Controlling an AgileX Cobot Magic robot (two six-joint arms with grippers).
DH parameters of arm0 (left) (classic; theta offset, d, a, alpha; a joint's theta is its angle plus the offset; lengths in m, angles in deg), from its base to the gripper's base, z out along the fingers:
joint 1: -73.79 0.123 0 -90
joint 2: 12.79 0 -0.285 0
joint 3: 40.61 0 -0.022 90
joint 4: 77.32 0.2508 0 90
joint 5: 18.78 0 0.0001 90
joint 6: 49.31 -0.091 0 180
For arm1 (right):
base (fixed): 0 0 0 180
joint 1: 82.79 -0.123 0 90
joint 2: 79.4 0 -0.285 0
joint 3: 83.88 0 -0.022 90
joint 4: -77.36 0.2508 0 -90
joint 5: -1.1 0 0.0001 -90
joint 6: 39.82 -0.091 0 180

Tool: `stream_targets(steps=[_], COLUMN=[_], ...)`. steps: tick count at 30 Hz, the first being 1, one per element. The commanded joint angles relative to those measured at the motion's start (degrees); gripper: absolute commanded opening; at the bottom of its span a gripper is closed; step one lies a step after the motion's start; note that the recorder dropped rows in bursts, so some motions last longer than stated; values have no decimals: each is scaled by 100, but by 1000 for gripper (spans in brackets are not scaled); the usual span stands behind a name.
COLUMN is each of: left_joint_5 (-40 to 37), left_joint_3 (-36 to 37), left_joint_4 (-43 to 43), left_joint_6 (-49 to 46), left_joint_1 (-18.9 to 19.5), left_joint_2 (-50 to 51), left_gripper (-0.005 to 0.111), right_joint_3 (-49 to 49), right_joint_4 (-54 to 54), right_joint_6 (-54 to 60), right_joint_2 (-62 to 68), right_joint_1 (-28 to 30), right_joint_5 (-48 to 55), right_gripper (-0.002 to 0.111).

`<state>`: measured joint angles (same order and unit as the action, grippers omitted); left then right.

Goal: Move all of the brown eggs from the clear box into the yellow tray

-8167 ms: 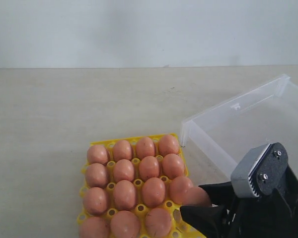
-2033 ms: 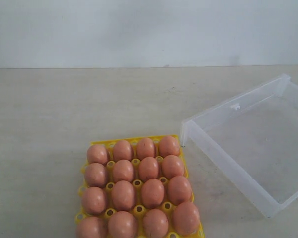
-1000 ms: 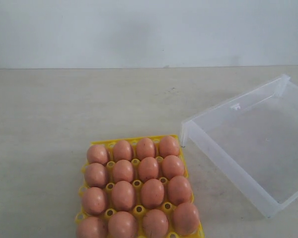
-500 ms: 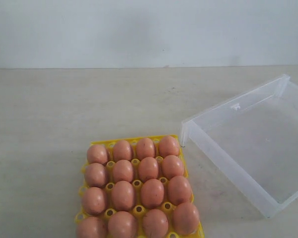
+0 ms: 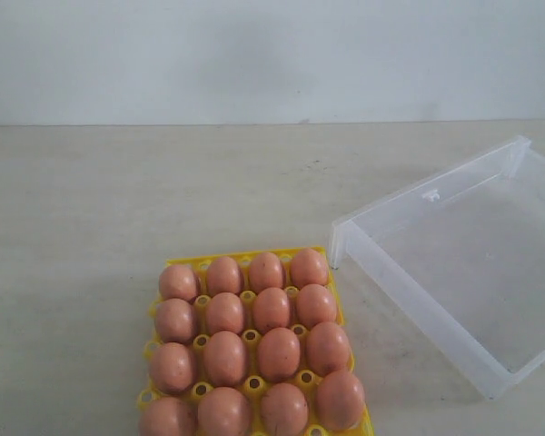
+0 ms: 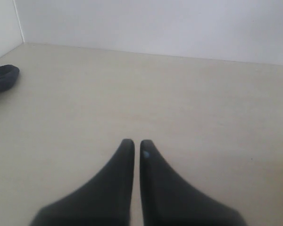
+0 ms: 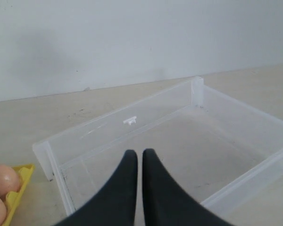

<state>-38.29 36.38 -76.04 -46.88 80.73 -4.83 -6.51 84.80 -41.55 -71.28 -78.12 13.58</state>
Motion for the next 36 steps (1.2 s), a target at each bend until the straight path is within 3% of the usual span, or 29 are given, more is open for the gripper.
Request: stream_targets(steps=[1,13,17,36], left_joint_5=[19,-21,-61,-146], left_joint_3=[23,23,23,23], left_joint_4=[0,0,-688,-990], left_joint_6=[-24,-24,-24,-24], left_joint_1=[-19,-166,-425,-415], left_joint_2=[-17,-17,-17,-17], left_gripper=[4,4,4,4], right_joint_3=[-15,-15,-15,-15], right_joint_4=[-47,-47,-47,-47], right_joint_6=[36,36,36,36], right_joint_2=[-32,-32,-32,-32], right_joint_1=[21,21,21,21], right_joint_5=[-66,-66,-66,-66], right_gripper=[0,0,0,0])
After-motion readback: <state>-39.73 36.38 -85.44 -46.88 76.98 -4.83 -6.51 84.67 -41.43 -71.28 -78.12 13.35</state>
